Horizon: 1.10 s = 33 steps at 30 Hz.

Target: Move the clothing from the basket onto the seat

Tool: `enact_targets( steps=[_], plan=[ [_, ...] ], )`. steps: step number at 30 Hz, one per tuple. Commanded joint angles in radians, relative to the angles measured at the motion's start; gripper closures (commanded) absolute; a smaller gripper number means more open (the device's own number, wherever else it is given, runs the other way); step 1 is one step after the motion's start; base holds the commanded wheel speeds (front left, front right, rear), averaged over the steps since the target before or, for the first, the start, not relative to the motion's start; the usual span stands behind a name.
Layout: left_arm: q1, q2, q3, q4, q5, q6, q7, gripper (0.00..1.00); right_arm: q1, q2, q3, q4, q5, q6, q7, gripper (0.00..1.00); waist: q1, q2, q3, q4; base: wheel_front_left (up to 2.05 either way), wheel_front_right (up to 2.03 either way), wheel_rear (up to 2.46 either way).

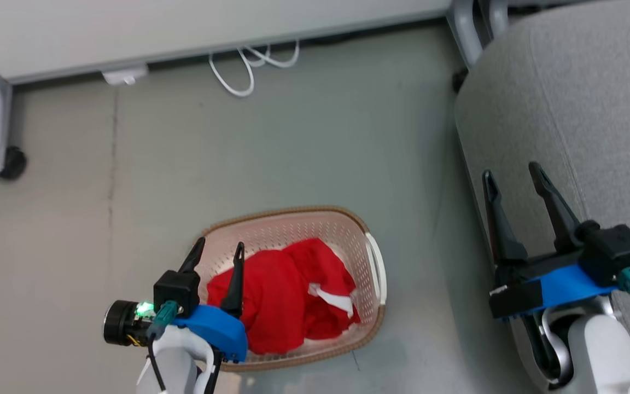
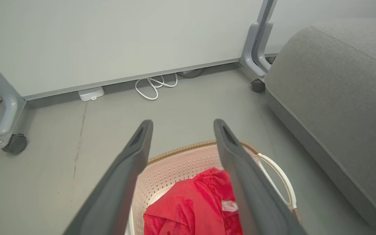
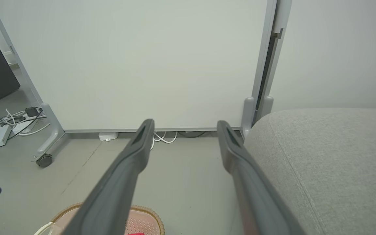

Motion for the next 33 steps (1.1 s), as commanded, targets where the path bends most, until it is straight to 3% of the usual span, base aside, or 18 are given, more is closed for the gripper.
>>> enact_targets(
  steps=[1, 9, 17, 26, 33],
  plan=[
    [-0.049, 0.001, 0.000, 0.048, 0.004, 0.001, -0.003, 0.00, -0.033, -0.004, 0.010, -0.008, -0.002, 0.000, -0.008, 0.00, -0.0001, 0.0000, 0.113, -0.065, 0.00, 0.00, 0.00],
    [-0.193, 0.004, -0.004, 0.298, -0.009, 0.018, 0.023, 0.00, -0.106, -0.004, 0.051, 0.016, 0.038, 0.000, -0.051, 0.00, -0.0001, 0.0000, 0.247, -0.142, 0.00, 0.00, 0.00],
    [-0.285, 0.033, 0.007, 0.451, -0.018, 0.036, 0.073, 0.00, -0.139, -0.003, 0.084, 0.057, 0.079, 0.000, -0.093, 0.00, -0.0001, 0.0000, 0.323, -0.210, 0.00, 0.00, 0.00],
    [-0.341, 0.049, 0.039, 0.577, -0.060, 0.077, 0.155, 0.00, -0.155, -0.003, 0.112, 0.103, 0.124, 0.000, -0.129, 0.00, -0.0001, 0.0000, 0.370, -0.268, 0.00, 0.00, 0.00],
    [-0.364, 0.068, 0.065, 0.629, -0.089, 0.137, 0.187, 0.00, -0.169, -0.003, 0.134, 0.118, 0.150, 0.000, -0.141, 0.00, -0.0001, 0.0000, 0.402, -0.294, 0.00, 0.00, 0.00]
  ],
)
